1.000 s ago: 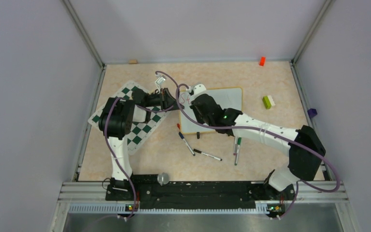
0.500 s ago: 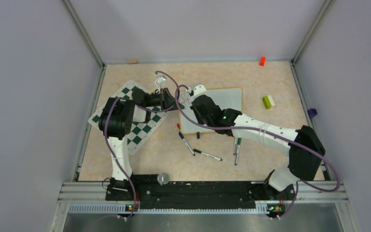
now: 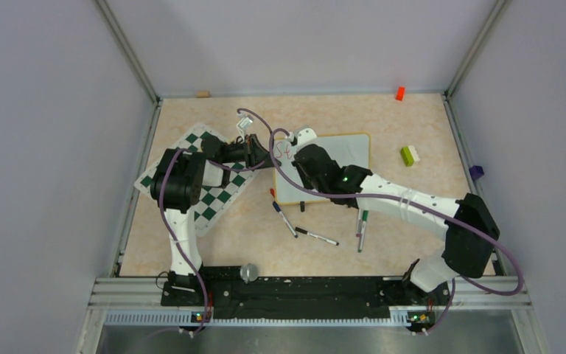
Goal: Write a sentence on the whiteboard
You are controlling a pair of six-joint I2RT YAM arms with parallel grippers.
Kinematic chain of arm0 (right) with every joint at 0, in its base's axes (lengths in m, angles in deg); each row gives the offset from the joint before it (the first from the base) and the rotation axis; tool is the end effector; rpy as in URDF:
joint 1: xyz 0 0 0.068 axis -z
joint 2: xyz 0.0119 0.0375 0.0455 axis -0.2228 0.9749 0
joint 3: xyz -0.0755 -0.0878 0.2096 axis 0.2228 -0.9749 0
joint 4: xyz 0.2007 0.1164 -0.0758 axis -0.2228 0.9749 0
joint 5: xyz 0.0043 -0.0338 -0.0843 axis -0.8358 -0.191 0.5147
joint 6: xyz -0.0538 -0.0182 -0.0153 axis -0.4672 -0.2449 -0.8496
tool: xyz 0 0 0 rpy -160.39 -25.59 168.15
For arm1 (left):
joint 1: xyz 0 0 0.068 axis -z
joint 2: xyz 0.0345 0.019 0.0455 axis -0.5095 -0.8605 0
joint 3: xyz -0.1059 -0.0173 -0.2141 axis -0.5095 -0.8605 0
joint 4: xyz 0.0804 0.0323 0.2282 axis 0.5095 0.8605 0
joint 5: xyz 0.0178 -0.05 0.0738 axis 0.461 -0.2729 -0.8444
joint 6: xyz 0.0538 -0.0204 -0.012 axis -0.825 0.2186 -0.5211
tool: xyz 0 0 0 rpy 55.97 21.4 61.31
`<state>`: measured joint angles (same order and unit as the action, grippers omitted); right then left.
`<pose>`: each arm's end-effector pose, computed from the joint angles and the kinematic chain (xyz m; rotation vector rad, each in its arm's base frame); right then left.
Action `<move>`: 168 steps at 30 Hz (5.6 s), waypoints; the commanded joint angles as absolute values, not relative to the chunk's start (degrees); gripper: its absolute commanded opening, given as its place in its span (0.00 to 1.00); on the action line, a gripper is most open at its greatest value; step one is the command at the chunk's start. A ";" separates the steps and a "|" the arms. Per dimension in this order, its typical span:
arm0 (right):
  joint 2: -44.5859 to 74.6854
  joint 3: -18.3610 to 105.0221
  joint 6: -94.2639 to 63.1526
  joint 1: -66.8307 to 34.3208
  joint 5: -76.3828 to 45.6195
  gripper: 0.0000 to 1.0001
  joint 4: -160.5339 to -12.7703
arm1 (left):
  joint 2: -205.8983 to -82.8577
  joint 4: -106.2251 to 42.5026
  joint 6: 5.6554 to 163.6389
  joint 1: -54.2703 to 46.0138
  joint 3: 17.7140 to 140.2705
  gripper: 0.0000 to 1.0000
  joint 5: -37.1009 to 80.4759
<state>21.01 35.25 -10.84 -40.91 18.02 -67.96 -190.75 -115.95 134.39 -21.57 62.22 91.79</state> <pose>0.2094 0.2546 0.2532 -0.5577 2.1008 0.1430 0.3530 -0.0987 0.1530 0.7077 1.6588 -1.7505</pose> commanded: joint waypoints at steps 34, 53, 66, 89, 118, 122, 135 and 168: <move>21.95 36.29 -11.70 -40.76 18.24 0.00 -70.28 | -189.11 -122.57 135.11 -21.30 63.42 0.00 91.90; 17.99 31.84 -10.90 -40.78 19.74 0.00 -69.21 | -189.11 -122.57 135.21 -21.22 63.42 0.00 91.83; 17.75 34.94 -11.37 -40.28 19.72 0.00 -69.80 | -189.04 -122.57 135.12 -21.22 63.34 0.00 91.99; 19.82 34.91 -11.49 -39.09 18.83 0.00 -70.69 | -189.11 -122.57 135.12 -21.22 63.39 0.00 91.98; 17.43 33.70 -11.74 -37.63 21.42 0.00 -67.65 | -189.07 -122.57 135.12 -21.22 63.37 0.00 91.97; 18.10 34.64 -11.99 -37.41 21.24 0.00 -68.16 | -189.03 -122.57 135.07 -21.22 63.34 0.00 91.96; 20.20 37.08 -12.65 -37.47 19.46 0.00 -69.25 | -189.10 -122.57 135.21 -21.22 63.42 0.00 92.00; 16.42 33.28 -11.90 -37.40 16.13 0.00 -66.36 | -189.05 -122.57 135.21 -21.22 63.51 0.00 91.99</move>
<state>19.37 33.26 -12.13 -37.96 15.11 -66.30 -190.75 -115.95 134.32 -21.57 62.22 91.62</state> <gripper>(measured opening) 0.089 0.100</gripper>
